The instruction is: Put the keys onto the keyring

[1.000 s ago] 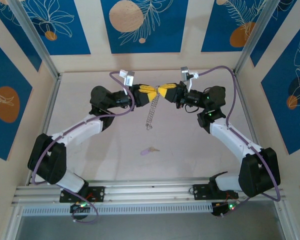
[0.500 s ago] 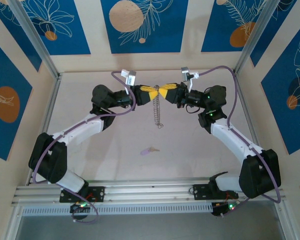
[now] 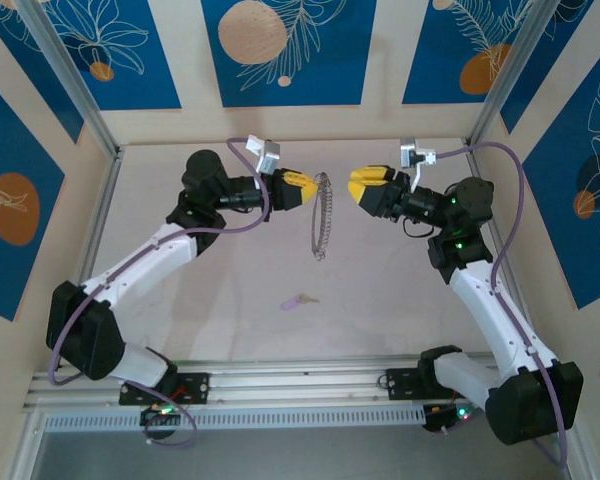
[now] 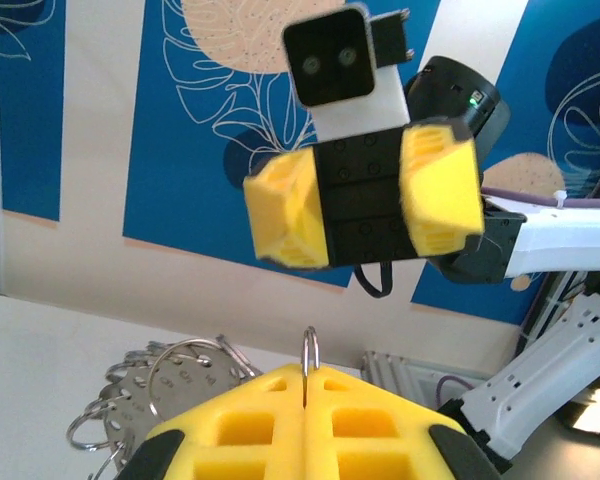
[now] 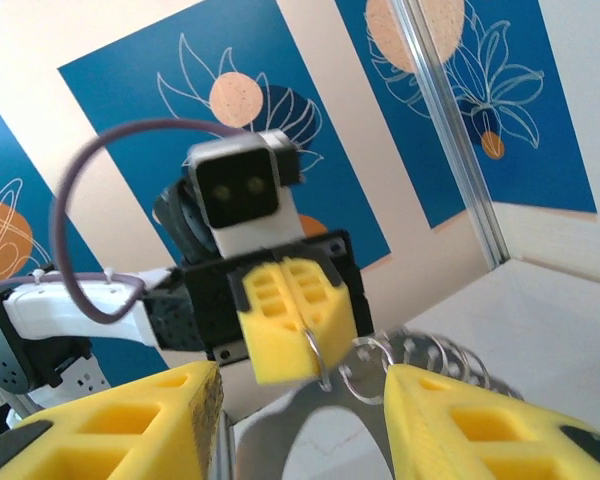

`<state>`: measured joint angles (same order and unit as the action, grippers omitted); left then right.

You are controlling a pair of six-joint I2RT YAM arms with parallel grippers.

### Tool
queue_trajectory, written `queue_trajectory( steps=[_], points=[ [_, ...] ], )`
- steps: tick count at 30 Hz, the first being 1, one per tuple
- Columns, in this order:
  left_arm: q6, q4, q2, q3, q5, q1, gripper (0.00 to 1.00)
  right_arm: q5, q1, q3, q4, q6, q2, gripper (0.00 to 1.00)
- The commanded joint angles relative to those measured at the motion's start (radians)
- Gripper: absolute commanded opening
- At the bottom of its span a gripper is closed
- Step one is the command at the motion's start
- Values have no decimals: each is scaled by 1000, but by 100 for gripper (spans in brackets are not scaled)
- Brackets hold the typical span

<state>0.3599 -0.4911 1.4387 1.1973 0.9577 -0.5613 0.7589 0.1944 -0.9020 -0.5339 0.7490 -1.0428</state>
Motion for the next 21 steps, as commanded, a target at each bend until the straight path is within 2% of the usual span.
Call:
queue_trajectory(
  steps=[1,8,14,17,21],
  points=[
    [-184,159,-46,59,5,-8,0,-11,-7,40,72,-31,22,47],
    [-265,204,-60,73,-8,-11,0,3,4,77,37,-16,17,45],
    [-264,221,-56,91,-5,-14,0,8,40,76,32,-32,9,44],
    [-216,185,-48,88,-8,-17,0,-1,59,76,13,-31,4,43],
    [-50,39,-50,62,-54,-24,0,-24,76,75,13,-44,2,42]
  ],
)
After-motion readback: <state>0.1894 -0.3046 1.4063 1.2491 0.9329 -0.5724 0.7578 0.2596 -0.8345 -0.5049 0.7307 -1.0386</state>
